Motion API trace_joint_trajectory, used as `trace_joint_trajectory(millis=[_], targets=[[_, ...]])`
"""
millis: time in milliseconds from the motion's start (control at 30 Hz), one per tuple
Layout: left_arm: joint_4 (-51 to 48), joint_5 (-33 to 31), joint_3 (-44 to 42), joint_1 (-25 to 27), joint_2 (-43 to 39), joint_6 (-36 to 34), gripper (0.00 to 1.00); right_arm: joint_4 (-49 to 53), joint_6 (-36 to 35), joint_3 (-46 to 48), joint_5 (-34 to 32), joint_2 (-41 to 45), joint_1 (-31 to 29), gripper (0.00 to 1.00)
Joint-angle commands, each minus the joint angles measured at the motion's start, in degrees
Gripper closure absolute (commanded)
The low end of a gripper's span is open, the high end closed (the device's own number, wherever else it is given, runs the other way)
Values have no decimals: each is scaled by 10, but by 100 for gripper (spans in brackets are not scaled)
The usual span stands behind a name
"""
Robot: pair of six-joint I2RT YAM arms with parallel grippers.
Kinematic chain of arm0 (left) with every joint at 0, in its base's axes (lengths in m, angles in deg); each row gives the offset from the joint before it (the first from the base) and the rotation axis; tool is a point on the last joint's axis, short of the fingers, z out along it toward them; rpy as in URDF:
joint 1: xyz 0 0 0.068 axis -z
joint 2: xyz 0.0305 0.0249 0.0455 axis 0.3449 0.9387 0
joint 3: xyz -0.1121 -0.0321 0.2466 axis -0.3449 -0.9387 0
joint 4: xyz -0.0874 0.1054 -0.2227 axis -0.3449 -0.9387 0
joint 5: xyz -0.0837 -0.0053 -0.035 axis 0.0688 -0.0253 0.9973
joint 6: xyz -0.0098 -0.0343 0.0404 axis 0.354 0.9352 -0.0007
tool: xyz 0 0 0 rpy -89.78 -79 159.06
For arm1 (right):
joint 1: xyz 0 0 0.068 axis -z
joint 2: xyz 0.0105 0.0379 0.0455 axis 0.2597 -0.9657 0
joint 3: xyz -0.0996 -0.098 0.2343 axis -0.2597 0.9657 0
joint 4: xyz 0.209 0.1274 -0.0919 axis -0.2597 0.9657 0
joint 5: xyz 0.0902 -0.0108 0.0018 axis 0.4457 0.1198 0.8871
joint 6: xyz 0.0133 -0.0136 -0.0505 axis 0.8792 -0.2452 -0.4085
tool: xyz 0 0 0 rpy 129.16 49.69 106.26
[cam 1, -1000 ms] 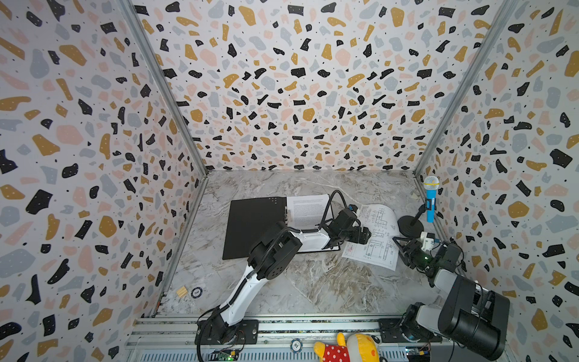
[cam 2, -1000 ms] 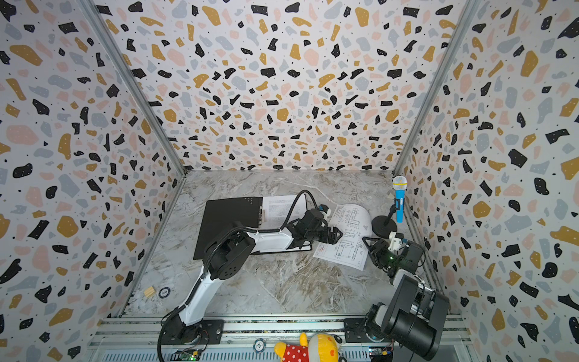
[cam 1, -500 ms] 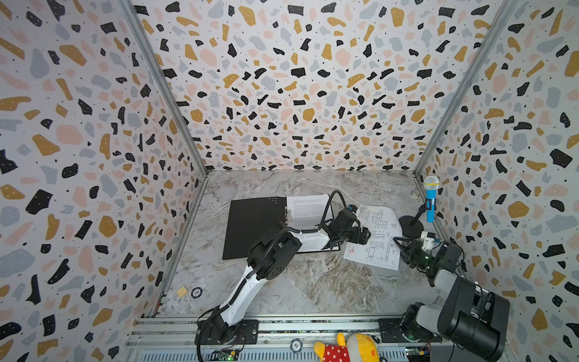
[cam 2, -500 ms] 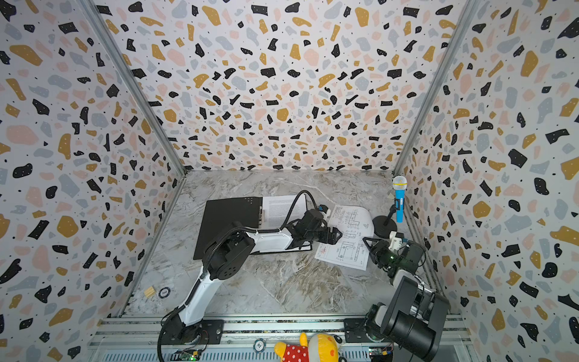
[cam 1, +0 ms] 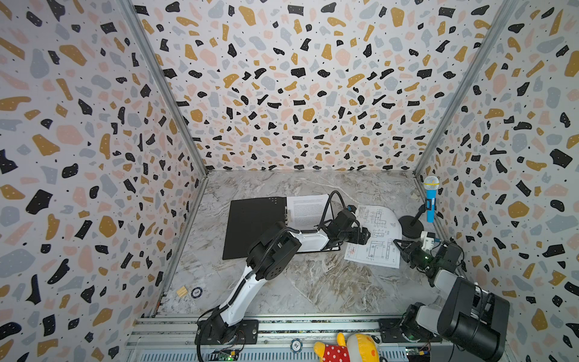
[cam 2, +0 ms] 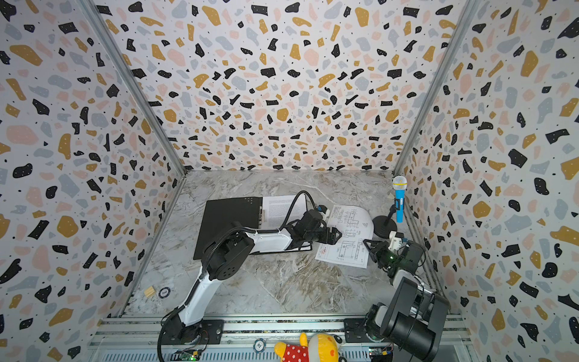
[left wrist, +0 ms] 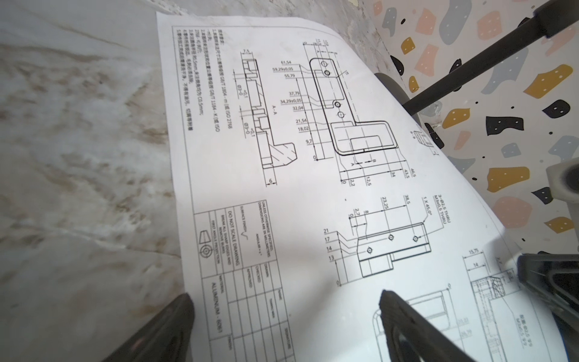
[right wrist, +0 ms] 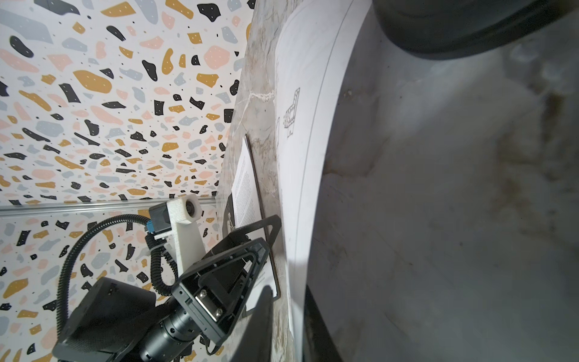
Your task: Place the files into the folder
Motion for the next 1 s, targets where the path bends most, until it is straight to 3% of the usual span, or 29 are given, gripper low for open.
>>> trace_joint_trajectory(millis=[0,267,633,967], targets=[[-22,13,-19,0,-11,13,5,8,-11,-19,-9,1,-10,86],[6,10,-36,0,-39,22,5,24,-21,-31,-21,14,-21,100],[17,6,-57,-1,-107,24,4,60,-29,-66,-24,53,-36,100],[86,-36,-181,-5,-236,31,0,59,5,-153,-84,48,-152,100]])
